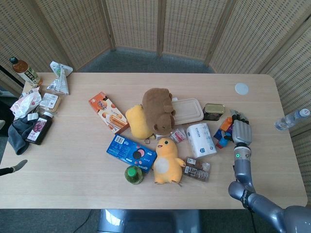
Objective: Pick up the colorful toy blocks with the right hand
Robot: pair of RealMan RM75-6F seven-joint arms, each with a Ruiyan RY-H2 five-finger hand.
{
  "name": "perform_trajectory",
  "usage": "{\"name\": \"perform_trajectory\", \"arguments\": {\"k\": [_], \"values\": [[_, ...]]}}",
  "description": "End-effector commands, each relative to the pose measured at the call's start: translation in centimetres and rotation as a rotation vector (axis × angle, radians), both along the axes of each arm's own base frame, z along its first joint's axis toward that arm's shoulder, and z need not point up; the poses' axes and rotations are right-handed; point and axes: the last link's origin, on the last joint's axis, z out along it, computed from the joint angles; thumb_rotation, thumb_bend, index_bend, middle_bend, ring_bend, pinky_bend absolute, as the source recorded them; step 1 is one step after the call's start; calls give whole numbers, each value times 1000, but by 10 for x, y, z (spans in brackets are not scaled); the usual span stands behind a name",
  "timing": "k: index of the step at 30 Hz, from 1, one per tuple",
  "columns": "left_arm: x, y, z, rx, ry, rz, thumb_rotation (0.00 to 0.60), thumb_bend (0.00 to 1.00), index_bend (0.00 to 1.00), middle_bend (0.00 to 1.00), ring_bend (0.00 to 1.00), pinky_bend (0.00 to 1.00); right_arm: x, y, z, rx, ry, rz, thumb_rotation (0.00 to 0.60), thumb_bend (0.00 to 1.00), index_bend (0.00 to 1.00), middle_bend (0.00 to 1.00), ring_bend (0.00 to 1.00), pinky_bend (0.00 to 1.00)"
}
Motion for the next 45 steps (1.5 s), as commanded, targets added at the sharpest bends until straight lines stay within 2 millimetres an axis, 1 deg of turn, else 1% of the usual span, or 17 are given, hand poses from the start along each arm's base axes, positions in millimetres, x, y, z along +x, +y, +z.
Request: {"name": "perform_trajectory", "arguments": {"k": [1,3,4,5,6,7,8,9,10,11,13,15,19,27,33,40,45], "values": [[0,0,0,-1,1,1,600,0,0,0,0,0,-3,1,0,-21,-6,2,600,0,0,0,0,48],[0,0,-1,-2,1,3,600,0,0,0,0,0,-4,1,1,-35,-5,10,600,0,0,0,26,243],[0,0,-1,-3,1,4,600,0,0,0,0,0,-5,1,2,-44,-3,14,600,0,0,1,110,423],[0,0,-1,-4,0,4,600,0,0,0,0,0,-5,1,2,-50,-3,17,600,0,14,34,221,547],[0,0,-1,-6,0,4,600,0,0,0,0,0,-6,1,2,-55,-5,18,600,0,55,112,345,641],[1,1,-1,-6,-1,3,600,0,0,0,0,0,-7,1,3,-58,-8,19,600,0,106,209,435,706],[0,1,-1,-6,0,4,600,0,0,0,0,0,-7,1,3,-60,-9,21,600,0,154,300,501,754],[1,0,-1,-6,0,3,600,0,0,0,0,0,-8,1,3,-62,-8,21,600,3,226,420,587,820],[1,0,-1,-5,0,2,600,0,0,0,0,0,-10,1,3,-62,-9,19,600,13,290,515,660,879],[1,0,-1,-4,0,2,600,0,0,0,0,0,-10,1,3,-61,-9,19,600,20,317,547,687,901],[1,0,-1,-3,0,2,600,0,0,0,0,0,-10,1,5,-72,-4,27,600,46,369,597,733,938],[1,0,-1,-3,-2,2,600,0,0,0,0,0,-8,1,6,-81,-10,37,600,70,401,628,759,962],[1,-1,0,-1,-5,0,600,0,0,0,0,0,-1,-2,15,-105,-11,75,600,85,476,672,766,967],[3,-1,-1,-6,-12,-11,600,0,0,0,0,0,21,-3,39,-156,-11,145,600,85,492,676,766,967],[5,-2,-1,-13,-21,-20,600,0,0,0,0,0,46,-1,63,-196,-11,206,600,84,494,676,766,966],[7,-4,1,-14,-36,-34,600,0,0,0,0,0,87,0,97,-253,-3,277,600,79,492,677,766,967],[8,-5,4,-5,-44,-42,600,0,0,0,0,0,111,2,116,-280,-4,310,600,79,494,677,765,967]]}}
